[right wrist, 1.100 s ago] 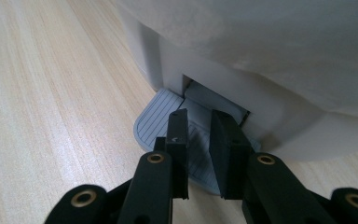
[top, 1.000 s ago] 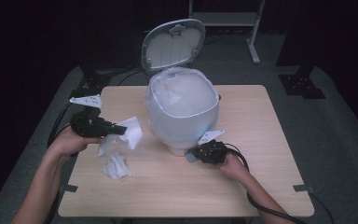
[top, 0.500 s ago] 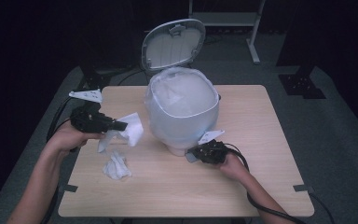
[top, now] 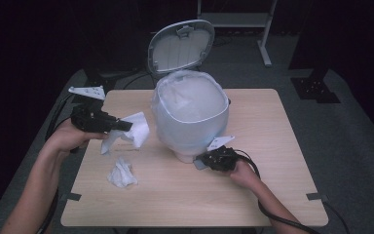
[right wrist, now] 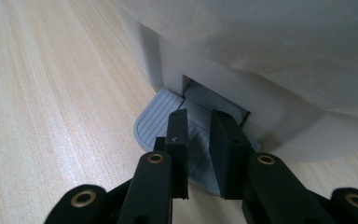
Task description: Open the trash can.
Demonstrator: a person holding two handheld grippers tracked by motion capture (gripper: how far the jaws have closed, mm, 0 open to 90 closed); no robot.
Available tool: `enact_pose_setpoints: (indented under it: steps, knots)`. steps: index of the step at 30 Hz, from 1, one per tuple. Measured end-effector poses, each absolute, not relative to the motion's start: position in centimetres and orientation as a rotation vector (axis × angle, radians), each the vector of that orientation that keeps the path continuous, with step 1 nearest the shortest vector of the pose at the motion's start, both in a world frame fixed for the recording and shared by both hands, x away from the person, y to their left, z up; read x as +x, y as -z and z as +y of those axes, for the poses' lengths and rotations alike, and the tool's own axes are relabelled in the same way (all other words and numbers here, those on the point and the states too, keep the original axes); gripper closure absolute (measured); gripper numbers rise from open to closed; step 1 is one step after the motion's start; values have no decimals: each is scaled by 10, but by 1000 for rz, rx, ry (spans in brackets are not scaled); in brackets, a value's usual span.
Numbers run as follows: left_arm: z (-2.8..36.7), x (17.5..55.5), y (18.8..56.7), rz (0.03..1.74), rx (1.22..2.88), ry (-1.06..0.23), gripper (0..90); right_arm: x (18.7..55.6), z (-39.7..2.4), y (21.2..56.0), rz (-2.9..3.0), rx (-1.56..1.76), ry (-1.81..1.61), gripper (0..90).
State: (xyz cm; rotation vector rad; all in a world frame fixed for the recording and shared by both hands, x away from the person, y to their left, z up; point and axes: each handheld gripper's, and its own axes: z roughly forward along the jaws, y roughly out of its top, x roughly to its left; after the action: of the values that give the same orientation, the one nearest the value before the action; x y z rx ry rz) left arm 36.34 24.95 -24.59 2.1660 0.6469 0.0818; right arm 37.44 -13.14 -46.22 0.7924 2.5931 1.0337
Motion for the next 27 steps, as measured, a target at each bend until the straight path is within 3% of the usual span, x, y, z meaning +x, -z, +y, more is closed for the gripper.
enact_pose_setpoints:
  steps: [27]
  knots:
    - [234, 369, 210, 629, 2207, -96, 875, 374, -131, 462, 2588, 795, -1036, 769]
